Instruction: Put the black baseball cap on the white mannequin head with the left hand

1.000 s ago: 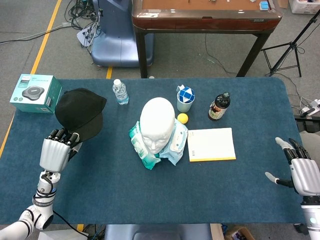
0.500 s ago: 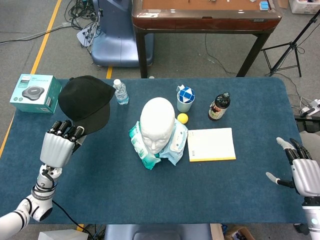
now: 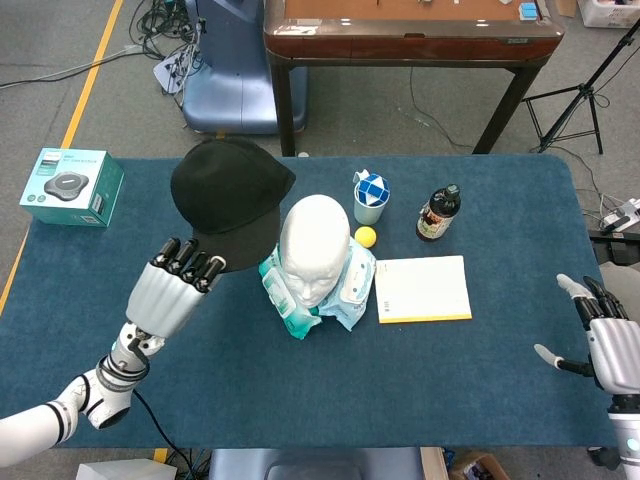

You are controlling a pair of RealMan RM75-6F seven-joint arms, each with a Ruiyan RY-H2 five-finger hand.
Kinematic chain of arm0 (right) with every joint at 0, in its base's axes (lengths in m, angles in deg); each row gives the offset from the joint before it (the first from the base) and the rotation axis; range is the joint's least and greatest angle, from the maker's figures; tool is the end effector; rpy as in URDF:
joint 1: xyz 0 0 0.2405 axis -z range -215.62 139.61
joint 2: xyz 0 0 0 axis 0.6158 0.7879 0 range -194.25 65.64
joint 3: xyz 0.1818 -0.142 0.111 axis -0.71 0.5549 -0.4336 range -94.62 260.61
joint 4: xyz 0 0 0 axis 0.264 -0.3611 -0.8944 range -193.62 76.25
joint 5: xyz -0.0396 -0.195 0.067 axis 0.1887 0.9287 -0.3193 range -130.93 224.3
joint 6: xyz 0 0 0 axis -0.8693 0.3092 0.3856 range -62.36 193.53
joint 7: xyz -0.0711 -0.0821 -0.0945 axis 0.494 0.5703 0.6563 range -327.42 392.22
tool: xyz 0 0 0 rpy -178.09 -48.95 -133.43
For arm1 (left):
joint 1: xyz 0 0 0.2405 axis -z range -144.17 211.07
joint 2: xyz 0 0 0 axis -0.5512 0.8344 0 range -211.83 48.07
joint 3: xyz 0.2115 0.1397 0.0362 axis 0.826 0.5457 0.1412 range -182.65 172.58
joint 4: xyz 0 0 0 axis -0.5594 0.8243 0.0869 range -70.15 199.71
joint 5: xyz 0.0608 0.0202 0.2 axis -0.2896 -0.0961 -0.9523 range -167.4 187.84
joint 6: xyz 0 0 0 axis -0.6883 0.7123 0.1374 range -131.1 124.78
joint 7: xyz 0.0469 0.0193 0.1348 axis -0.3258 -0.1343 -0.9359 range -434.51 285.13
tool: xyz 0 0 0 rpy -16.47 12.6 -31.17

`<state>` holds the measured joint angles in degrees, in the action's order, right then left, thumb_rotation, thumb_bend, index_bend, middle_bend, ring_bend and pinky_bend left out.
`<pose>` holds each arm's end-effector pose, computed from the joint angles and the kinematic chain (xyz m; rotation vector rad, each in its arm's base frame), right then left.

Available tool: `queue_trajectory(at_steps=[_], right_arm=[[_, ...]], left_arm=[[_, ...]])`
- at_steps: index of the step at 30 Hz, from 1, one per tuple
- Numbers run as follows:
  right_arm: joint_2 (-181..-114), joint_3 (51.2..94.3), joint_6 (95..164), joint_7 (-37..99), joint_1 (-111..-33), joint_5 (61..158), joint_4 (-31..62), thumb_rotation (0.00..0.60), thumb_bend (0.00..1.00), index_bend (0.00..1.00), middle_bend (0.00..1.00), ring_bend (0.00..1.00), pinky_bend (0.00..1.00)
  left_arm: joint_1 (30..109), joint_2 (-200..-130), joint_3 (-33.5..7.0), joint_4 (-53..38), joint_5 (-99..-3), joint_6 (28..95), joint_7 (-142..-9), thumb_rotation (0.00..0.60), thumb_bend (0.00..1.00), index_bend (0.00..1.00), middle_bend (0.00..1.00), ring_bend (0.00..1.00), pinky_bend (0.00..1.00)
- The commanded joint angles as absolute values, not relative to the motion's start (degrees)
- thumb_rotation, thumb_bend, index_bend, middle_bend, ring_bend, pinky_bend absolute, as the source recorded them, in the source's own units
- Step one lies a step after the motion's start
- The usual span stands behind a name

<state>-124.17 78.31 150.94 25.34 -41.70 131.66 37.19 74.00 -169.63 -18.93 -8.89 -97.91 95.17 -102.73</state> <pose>-0.3067 -0.1807 0.1829 1.3021 -0.9758 0.9973 -0.0914 0.3125 0.0952 -1.4371 0.2818 -1.4801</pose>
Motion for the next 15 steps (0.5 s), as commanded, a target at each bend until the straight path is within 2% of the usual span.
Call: queue_trajectory(at_steps=[1,15], right_arm=[[-124.0,78.2,150.9,24.8,-41.6,131.4,37.0,0.600,0.00,0.09,0.21,0.08,0.14],[-123.5,77.8,150.8,22.8,-41.5,130.8,36.4,0.600,0.00,0.09,0.21,0.08,0.14]], left_arm=[[75.4,-171.4,-19.0,-9.5,-99.0,93.9,-104.3,0.600,0.31,0.84,0.88,0.57,0.67],[80.4,-180.9,-17.1,-5.5,-101.7,89.4,-105.2,0.600,0.31,0.84,0.88,0.57,0.68]])
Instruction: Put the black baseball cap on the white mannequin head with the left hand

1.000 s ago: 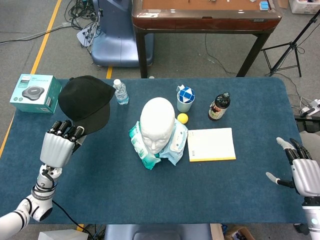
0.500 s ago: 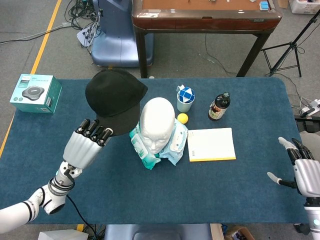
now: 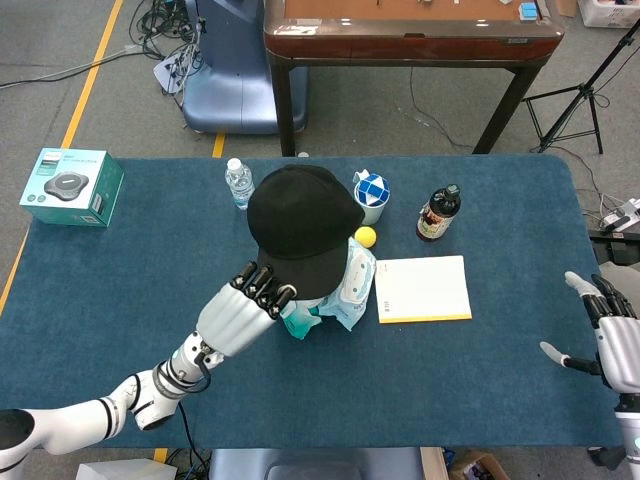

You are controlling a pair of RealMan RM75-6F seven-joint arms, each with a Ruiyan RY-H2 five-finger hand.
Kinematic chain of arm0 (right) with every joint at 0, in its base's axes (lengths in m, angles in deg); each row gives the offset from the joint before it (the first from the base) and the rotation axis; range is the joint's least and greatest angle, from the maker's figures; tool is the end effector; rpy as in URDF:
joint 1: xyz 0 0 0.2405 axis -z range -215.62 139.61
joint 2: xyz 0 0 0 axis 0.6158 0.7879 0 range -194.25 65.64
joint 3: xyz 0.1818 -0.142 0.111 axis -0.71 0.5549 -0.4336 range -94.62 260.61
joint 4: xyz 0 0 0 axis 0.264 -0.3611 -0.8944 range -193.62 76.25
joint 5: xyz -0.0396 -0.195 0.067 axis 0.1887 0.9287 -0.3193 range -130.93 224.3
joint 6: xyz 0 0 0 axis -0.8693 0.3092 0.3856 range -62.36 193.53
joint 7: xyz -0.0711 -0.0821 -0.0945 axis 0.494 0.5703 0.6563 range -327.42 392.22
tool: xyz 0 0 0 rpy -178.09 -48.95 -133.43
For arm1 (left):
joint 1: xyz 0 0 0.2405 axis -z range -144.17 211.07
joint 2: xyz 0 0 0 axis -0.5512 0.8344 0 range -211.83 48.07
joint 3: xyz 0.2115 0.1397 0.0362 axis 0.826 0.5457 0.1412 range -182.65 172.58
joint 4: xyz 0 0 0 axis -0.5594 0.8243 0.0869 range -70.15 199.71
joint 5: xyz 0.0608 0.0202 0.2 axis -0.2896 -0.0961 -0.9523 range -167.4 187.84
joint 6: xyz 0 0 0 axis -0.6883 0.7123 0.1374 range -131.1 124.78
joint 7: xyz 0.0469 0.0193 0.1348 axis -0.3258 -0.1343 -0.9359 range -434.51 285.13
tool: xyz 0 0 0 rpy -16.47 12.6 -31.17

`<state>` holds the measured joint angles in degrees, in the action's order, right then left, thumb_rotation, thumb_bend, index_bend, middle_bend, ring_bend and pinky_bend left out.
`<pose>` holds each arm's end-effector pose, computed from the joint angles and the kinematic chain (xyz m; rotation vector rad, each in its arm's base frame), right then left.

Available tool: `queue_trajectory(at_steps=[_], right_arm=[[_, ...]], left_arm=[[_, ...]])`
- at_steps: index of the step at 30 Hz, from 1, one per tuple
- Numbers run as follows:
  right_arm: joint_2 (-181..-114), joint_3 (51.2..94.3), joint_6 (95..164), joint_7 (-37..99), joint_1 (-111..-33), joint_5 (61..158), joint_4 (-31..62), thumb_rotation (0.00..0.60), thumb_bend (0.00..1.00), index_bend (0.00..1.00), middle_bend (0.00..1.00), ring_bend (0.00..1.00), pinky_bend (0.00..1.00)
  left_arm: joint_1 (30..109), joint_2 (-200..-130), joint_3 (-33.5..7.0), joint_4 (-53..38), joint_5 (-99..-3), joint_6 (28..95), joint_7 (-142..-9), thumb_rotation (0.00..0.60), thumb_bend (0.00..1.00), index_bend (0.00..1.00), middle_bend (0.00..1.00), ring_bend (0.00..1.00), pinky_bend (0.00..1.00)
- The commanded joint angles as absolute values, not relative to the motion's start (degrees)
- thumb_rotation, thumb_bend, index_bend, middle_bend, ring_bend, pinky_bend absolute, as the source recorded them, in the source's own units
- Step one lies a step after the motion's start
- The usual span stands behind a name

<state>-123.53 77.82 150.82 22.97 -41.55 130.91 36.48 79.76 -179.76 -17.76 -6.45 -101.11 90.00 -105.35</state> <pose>-0.3112 -0.1817 0.1894 1.2770 -0.9884 1.0091 -0.0417 0.2993 0.0313 -1.5552 0.2993 -1.5837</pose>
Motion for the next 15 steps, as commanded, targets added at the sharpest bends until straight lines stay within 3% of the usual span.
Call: queue_trajectory(at_steps=[1,9,15], right_arm=[[-123.5,77.7,150.8,22.7,-41.5,130.7,36.4,0.600,0.00,0.09,0.21,0.08,0.14],[-123.4,77.5,150.6,22.2,-41.5,130.4,36.2,0.600,0.00,0.09,0.21,0.08,0.14],[-123.5,77.4,150.3,22.4,-41.6,130.1,36.1,0.600,0.00,0.09,0.21,0.08,0.14]], left_arm=[[80.7,-181.5,-16.7,-5.0,-102.1,89.2,-105.1,0.600,0.31,0.84,0.88,0.57,0.68],[80.5,-184.0,-13.1,-1.9,-103.6,87.8,-104.8,0.600,0.31,0.83,0.87,0.57,0.68],[77.7,-182.0,-9.6,-4.8,-101.8,84.1,-107.4,0.600,0.31,0.68,0.78,0.51,0.66]])
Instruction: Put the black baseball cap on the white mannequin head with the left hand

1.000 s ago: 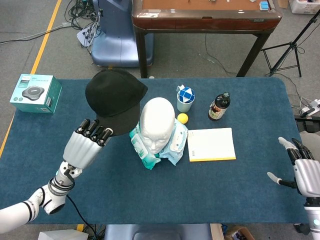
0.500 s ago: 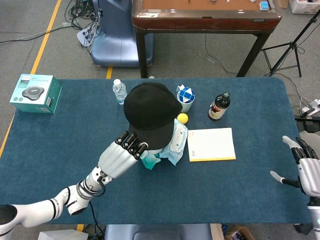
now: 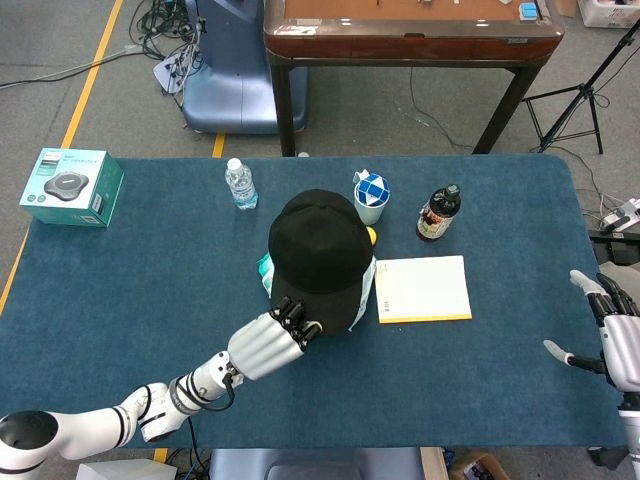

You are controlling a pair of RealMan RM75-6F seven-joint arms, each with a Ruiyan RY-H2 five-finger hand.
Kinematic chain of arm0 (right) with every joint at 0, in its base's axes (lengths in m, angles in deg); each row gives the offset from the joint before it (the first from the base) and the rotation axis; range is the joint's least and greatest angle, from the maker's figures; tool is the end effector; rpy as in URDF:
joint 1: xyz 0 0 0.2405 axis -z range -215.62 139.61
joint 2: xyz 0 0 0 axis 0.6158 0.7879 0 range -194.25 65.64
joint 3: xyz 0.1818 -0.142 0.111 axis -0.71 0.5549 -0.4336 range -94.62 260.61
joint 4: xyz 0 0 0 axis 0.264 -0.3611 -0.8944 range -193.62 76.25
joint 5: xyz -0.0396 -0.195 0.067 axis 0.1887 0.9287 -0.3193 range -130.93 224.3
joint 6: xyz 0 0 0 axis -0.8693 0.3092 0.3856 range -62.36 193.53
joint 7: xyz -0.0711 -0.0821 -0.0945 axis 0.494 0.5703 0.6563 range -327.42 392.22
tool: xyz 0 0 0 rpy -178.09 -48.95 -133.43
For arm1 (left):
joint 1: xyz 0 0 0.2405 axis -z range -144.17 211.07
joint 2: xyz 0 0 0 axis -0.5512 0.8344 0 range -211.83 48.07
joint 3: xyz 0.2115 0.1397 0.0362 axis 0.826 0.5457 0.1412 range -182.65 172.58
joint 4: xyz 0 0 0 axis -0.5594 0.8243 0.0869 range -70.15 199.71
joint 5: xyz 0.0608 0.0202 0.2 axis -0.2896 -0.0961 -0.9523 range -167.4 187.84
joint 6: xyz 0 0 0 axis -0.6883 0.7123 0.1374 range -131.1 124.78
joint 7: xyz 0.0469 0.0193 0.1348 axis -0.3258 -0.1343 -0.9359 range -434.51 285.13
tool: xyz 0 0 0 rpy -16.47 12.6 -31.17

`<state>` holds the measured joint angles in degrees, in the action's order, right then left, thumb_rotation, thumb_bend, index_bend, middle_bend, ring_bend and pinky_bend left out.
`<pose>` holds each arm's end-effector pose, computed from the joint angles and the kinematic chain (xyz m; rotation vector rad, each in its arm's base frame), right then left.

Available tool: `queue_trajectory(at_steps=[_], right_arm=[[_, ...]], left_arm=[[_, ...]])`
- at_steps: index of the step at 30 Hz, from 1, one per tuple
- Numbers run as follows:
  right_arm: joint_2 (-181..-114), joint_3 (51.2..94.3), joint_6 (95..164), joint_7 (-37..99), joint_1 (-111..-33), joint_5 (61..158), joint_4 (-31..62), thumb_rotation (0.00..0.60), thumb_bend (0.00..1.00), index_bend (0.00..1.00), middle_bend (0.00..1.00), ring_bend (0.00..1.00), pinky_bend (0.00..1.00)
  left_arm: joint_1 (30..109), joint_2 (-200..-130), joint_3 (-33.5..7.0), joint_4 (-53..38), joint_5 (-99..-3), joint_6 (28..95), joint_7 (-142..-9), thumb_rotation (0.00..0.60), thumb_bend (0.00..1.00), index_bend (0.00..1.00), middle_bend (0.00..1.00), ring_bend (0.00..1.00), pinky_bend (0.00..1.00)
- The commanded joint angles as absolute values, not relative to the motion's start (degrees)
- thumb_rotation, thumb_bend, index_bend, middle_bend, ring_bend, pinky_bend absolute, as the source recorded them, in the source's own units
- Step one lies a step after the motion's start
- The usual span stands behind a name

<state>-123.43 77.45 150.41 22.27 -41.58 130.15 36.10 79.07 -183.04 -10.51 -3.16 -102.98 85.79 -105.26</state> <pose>-0.3140 -0.1833 0.1915 1.2631 -0.9955 1.0073 -0.0576 0.2771 -0.0153 -1.7827 0.3102 -1.5126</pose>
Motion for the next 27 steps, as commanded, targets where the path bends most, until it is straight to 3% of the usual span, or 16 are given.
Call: queue_trajectory(at_steps=[1,5,15,22,27], right_arm=[[-123.6,77.5,150.2,22.5,-41.7,130.1,36.1,0.600,0.00,0.09,0.21,0.08,0.14],[-123.7,77.5,149.8,23.1,-41.9,130.0,36.2,0.600,0.00,0.09,0.21,0.08,0.14],[-123.8,77.4,149.6,23.5,-42.0,129.7,36.2,0.600,0.00,0.09,0.21,0.08,0.14],[-124.0,77.4,149.3,23.8,-42.1,129.7,36.2,0.600,0.00,0.09,0.21,0.08,0.14],[-124.2,77.4,149.0,24.4,-42.3,129.5,36.2,0.600,0.00,0.09,0.21,0.08,0.14]], left_arm=[[77.3,-181.6,-9.5,-5.9,-101.0,83.1,-108.3,0.600,0.31,0.65,0.77,0.50,0.65],[76.1,-180.3,-9.7,-9.1,-98.7,80.8,-110.3,0.600,0.31,0.53,0.72,0.47,0.61],[74.0,-178.8,-10.6,-13.1,-94.9,78.6,-112.9,0.600,0.30,0.38,0.66,0.43,0.58],[71.2,-177.4,-9.8,-15.5,-92.2,77.7,-114.6,0.600,0.05,0.08,0.55,0.37,0.56],[69.8,-176.5,-9.9,-16.7,-90.6,77.6,-115.3,0.600,0.00,0.02,0.50,0.35,0.55]])
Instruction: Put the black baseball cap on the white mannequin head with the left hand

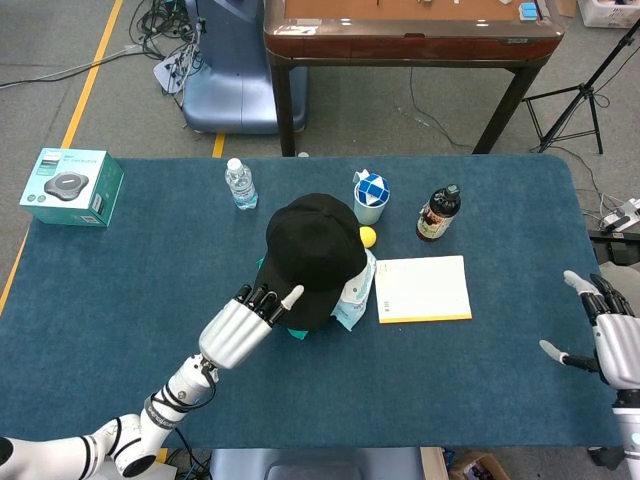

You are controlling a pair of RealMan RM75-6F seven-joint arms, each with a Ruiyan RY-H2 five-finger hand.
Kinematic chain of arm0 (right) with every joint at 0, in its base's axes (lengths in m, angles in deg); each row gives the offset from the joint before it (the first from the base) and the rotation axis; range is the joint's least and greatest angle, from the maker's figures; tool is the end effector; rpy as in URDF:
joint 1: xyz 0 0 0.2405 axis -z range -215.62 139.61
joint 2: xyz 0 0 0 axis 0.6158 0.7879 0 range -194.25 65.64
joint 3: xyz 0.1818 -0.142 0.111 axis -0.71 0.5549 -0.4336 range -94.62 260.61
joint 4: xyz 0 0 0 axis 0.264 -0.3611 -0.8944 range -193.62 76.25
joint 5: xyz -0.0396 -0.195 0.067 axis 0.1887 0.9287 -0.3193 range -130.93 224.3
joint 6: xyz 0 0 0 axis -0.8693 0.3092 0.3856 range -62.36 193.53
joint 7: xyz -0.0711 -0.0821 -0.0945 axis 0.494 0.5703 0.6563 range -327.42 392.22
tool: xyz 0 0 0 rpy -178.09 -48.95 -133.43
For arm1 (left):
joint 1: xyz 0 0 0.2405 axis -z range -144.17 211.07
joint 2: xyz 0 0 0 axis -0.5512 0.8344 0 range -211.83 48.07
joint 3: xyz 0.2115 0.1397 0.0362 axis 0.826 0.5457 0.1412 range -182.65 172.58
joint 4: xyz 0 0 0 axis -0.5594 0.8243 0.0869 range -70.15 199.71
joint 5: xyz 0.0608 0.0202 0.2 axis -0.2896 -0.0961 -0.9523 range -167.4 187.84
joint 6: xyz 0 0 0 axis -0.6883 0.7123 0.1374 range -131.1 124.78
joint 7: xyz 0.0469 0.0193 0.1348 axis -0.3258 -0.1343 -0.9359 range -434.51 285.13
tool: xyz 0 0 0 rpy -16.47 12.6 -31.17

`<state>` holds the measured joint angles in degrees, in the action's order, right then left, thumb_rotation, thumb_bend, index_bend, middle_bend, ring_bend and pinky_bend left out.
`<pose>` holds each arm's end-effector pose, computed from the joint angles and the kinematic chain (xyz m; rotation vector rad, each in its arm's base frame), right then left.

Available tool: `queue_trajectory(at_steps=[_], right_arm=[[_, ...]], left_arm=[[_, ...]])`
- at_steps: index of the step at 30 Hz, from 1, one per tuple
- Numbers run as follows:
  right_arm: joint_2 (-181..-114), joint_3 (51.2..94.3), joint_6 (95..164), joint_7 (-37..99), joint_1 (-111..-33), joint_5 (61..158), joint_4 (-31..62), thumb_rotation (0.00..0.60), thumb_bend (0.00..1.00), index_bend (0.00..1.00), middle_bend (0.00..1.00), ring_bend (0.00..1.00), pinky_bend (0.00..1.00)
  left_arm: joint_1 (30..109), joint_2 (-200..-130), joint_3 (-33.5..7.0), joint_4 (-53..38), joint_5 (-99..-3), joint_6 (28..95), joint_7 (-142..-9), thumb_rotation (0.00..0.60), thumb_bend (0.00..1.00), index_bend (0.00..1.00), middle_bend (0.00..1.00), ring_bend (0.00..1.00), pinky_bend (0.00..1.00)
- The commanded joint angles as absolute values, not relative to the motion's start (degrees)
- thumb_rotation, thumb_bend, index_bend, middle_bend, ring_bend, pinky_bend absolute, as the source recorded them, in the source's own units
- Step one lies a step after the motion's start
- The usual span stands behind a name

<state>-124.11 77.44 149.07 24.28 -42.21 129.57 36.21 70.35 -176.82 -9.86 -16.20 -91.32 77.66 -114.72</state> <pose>-0.3137 -0.1867 0.1850 1.2803 -0.9976 0.9792 -0.1003 0.2735 -0.0036 -1.8124 0.0349 -1.1920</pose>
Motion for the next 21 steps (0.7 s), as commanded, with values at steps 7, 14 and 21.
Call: queue_trajectory(at_steps=[7,14,21], right_arm=[[-124.4,77.4,148.7,24.9,-42.4,129.3,36.2,0.600,0.00,0.09,0.21,0.08,0.14],[-124.7,77.4,148.3,26.0,-42.6,128.9,36.2,0.600,0.00,0.09,0.21,0.08,0.14],[-125.5,77.4,147.6,28.1,-43.1,128.3,36.3,0.600,0.00,0.09,0.21,0.08,0.14]], left_arm=[[66.1,-174.6,-9.6,-18.8,-88.2,79.2,-117.1,0.600,0.00,0.00,0.46,0.32,0.53],[60.2,-170.8,-7.7,-21.4,-85.2,82.5,-119.1,0.600,0.00,0.09,0.45,0.32,0.53],[53.9,-166.0,-6.1,-24.9,-82.5,86.8,-116.5,0.600,0.00,0.16,0.45,0.32,0.53]])
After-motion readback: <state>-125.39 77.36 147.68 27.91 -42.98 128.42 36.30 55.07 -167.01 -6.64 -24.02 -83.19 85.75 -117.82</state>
